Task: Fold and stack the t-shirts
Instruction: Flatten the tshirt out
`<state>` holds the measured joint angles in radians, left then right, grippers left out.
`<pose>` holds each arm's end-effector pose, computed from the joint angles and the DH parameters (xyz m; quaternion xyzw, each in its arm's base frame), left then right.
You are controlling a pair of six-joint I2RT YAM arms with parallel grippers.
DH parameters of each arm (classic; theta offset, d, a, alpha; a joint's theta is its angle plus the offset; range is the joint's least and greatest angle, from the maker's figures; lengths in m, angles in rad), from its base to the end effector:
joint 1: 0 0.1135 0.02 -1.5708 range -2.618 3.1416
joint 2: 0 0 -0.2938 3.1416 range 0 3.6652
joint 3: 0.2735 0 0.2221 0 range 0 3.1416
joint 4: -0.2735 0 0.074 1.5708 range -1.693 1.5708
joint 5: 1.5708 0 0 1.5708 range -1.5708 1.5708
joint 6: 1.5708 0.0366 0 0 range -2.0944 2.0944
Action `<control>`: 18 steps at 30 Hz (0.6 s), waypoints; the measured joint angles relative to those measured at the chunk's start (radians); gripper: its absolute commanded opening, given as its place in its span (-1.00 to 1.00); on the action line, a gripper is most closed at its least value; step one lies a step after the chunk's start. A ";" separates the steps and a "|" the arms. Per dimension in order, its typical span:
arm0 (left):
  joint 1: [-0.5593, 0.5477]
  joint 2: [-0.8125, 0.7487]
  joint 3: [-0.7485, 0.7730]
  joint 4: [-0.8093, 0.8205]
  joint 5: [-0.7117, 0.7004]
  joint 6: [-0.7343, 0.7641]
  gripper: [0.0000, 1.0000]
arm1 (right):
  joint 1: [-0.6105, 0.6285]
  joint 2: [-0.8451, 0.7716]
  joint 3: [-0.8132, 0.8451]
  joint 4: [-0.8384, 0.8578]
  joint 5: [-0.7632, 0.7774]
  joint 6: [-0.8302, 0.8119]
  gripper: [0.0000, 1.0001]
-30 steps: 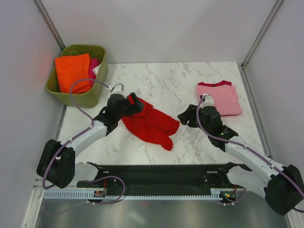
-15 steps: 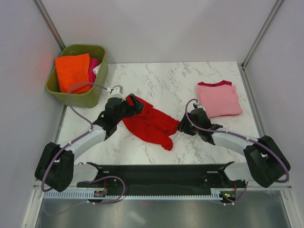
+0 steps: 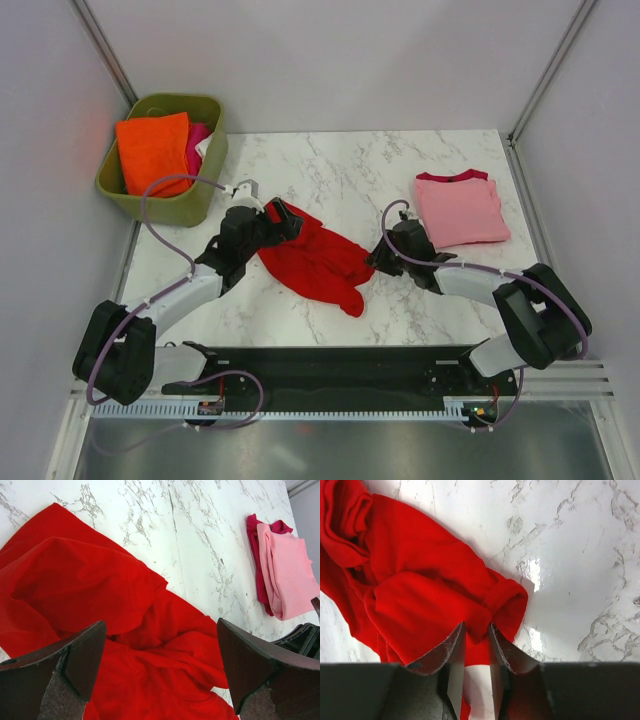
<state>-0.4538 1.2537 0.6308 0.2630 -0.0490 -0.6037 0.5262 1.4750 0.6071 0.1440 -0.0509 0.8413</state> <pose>0.2170 -0.1038 0.2777 -0.0754 0.8186 -0.2696 0.5014 0.2228 0.1316 0.2084 0.1327 0.9017 0.2775 0.3038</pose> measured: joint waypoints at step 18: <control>0.000 0.127 0.133 -0.116 -0.002 0.000 0.97 | -0.093 -0.241 0.253 -0.275 0.166 -0.196 -1.00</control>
<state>-0.4538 1.3804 0.7635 0.1471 -0.0509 -0.6033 0.4332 1.2335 0.8597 -0.1310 0.1154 0.6453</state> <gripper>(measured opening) 0.982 0.010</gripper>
